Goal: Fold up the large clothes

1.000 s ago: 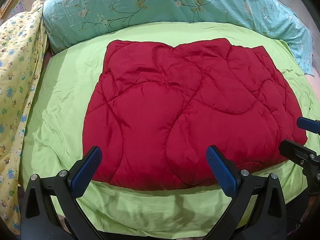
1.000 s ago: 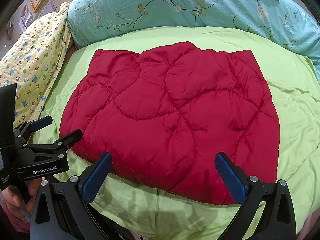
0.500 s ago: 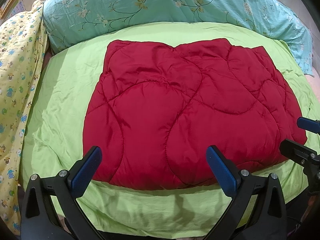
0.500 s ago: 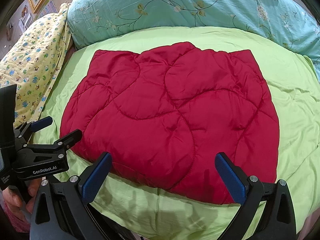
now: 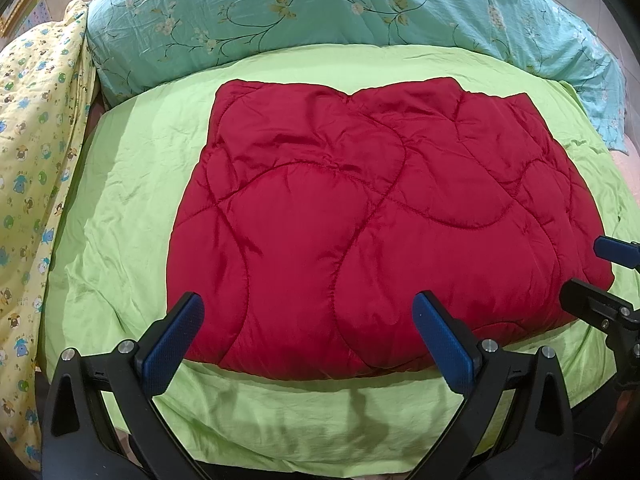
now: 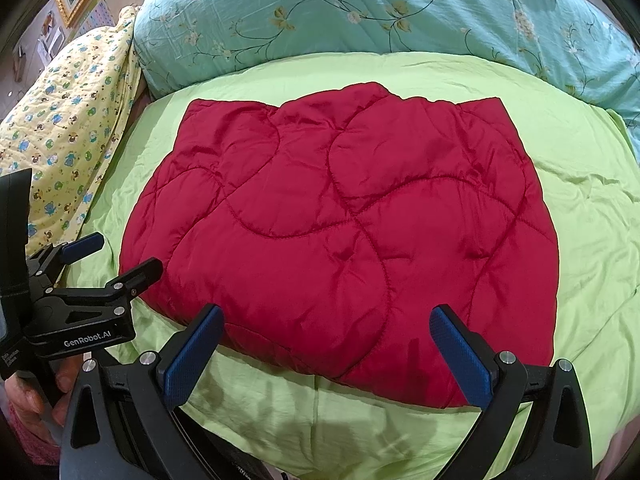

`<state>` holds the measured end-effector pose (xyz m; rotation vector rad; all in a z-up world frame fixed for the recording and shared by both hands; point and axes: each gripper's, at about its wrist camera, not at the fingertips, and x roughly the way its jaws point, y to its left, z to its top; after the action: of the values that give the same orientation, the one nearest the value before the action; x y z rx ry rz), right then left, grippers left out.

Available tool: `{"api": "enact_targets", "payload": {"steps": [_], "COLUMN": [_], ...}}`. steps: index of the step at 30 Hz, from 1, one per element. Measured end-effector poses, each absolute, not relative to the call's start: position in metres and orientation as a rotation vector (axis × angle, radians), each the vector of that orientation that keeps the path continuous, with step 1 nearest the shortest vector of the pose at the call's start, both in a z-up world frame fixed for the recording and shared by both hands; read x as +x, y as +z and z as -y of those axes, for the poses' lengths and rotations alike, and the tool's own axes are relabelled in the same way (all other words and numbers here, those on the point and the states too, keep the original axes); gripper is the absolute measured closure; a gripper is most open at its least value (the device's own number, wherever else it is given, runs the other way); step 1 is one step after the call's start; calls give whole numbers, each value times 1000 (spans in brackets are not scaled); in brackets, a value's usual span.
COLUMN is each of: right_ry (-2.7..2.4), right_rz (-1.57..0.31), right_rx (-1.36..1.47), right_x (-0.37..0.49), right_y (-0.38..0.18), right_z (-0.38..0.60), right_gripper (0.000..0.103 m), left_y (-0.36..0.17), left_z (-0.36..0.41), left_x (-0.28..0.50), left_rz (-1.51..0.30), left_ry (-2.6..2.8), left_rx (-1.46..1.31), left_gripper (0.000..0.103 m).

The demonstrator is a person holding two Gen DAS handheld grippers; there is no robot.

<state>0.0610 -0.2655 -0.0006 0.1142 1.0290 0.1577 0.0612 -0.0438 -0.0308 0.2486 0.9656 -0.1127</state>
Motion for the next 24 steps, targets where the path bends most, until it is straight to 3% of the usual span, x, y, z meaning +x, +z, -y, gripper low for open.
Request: {"api": "enact_targets", "payload": {"steps": [24], "right_ry": [153], "right_rz": [-1038], "right_rx": [140], "right_x": [64], "right_y": [-5], "right_z": [276], "right_gripper": [0], "left_y": [-35], "left_z": [43], "left_x": [65], "left_rz": [-972], "left_ry": [-110], "left_rx": [252], "left_gripper": [0]}}
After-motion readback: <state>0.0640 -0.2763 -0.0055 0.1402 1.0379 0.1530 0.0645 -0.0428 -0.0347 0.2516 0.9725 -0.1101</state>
